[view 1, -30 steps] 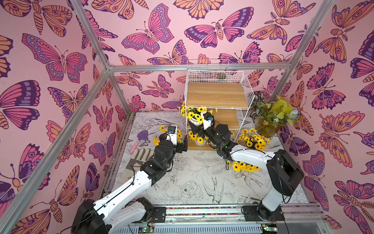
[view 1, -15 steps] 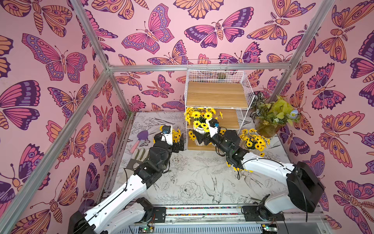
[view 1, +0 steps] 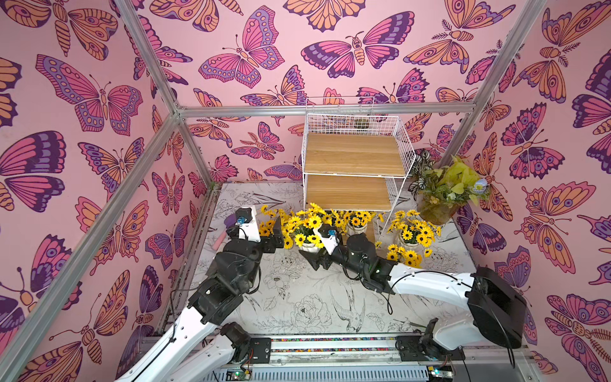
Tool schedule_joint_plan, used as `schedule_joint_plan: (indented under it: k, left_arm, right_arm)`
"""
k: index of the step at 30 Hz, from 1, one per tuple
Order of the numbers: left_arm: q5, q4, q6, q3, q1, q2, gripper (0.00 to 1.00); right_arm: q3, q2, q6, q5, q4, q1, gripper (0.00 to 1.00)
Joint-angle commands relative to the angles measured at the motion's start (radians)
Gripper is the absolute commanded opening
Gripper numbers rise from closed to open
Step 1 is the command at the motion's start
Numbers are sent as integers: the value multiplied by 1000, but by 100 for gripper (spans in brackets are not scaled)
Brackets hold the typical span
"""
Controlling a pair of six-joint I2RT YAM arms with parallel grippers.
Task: Take the sunflower pots off the shelves
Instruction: Pick up the sunflower pot from the shelf, then place the sunflower pot at the center of the board.
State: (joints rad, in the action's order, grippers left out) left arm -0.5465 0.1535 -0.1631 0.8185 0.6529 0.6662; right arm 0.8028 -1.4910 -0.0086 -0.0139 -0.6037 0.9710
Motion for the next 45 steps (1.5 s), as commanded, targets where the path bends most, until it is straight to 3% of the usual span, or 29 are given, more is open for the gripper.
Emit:
schedule_joint_plan:
  k: [1, 8, 20, 35, 39, 45]
  left_arm:
    - [-44, 64, -7, 14, -5, -62, 100]
    - [-43, 139, -13, 27, -5, -81, 100]
    - [-48, 152, -47, -13, -6, -103, 100]
    - [-65, 169, -35, -29, -6, -109, 100]
    - [-66, 168, -28, -32, -7, -96, 99]
    - [-70, 156, -7, -42, -6, -88, 99]
  right_arm:
    - [27, -51, 38, 24, -148, 35, 51]
    - [92, -285, 89, 57, -300, 92, 52]
    - [304, -624, 151, 5, -364, 108, 53]
    - [473, -872, 209, -56, -343, 118, 56]
    - [465, -900, 198, -13, -348, 134, 63]
    - [412, -911, 201, 23, -393, 144, 82]
